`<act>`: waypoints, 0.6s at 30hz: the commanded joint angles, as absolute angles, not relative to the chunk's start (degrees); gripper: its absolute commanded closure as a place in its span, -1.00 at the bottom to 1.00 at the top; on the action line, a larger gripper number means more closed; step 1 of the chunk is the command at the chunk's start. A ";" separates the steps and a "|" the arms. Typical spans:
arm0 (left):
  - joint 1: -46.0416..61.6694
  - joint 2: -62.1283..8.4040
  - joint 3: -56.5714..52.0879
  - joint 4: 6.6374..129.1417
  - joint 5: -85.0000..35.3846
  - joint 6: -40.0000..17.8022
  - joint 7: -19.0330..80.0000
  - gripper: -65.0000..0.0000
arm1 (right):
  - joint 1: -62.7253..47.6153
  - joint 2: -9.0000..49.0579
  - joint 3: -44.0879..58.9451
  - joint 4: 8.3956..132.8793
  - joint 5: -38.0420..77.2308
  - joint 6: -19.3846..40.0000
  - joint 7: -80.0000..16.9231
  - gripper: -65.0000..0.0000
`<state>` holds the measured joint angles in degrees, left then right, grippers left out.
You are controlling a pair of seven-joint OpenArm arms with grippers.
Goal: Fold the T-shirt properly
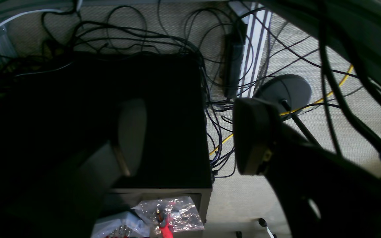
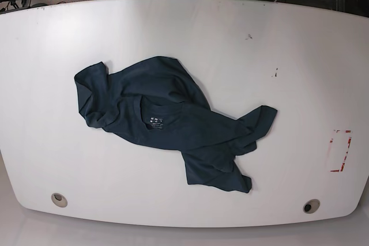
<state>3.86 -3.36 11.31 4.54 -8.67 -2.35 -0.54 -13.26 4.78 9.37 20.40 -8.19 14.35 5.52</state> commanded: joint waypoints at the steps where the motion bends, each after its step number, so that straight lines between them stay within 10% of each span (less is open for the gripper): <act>1: 4.66 -3.73 11.46 4.78 -8.35 -1.47 -0.39 -0.18 | -13.67 5.12 9.28 20.38 -8.23 14.33 5.72 0.57; 18: 4.26 -3.82 11.30 4.97 -8.57 -2.42 -0.75 -0.19 | -12.18 3.65 9.36 20.44 -8.31 14.73 5.85 0.57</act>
